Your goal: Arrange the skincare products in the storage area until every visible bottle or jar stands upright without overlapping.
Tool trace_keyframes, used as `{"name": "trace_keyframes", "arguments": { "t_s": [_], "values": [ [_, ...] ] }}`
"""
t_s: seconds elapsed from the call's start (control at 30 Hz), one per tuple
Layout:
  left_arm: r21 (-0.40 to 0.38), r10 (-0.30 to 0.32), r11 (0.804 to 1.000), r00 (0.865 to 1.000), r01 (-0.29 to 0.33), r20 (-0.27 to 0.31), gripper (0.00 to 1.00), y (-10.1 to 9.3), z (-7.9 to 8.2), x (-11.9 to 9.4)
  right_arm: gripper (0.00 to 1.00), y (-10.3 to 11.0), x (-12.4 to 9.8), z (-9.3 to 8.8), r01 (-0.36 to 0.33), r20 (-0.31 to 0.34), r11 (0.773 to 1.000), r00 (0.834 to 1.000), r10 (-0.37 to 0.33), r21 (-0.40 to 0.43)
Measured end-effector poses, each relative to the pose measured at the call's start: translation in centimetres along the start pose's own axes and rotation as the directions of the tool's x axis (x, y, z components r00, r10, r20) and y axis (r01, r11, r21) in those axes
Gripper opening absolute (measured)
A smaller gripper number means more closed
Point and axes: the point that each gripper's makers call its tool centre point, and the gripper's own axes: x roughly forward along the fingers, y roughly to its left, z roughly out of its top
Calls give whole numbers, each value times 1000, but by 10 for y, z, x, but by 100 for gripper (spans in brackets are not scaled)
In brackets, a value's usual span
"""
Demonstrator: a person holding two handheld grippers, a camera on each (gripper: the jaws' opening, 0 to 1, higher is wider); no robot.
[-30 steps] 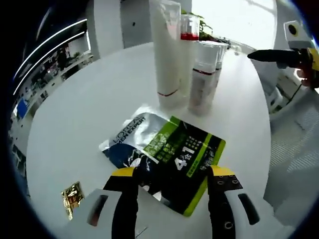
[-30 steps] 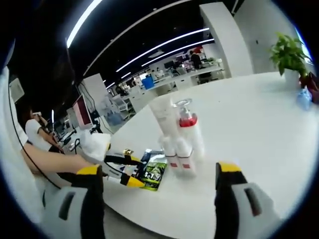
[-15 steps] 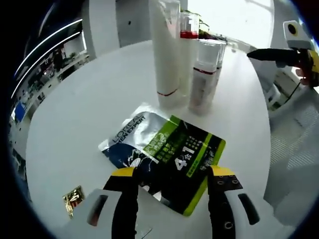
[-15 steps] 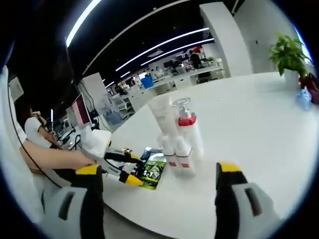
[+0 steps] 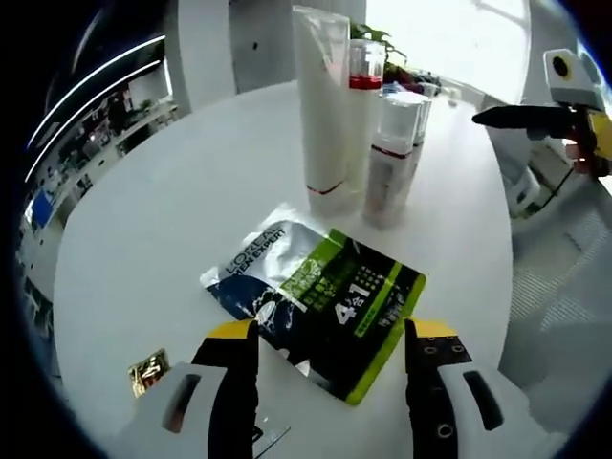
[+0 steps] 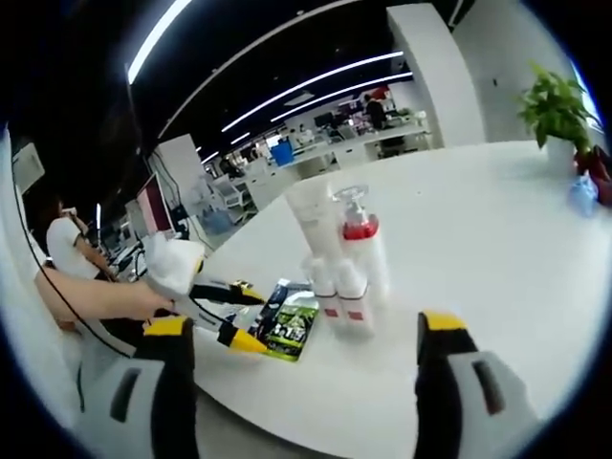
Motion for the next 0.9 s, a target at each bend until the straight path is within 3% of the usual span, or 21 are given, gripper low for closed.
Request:
{"name": "trace_keyframes", "arguments": {
  "t_s": [0.3, 0.67, 0.9],
  "values": [
    [-46, 30, 999, 999, -29, 32, 67, -3, -3, -30, 100, 5, -5, 0, -2, -11, 1000, 1000, 2, -18],
    [-136, 81, 988, 995, -74, 53, 80, -6, -18, -69, 100, 8, -14, 2, -14, 0, 999, 1000, 14, -50],
    [-200, 107, 976, 989, -86, 99, 85, -12, -19, -91, 100, 13, -18, -6, -28, -6, 998, 1000, 28, -53]
  ]
}}
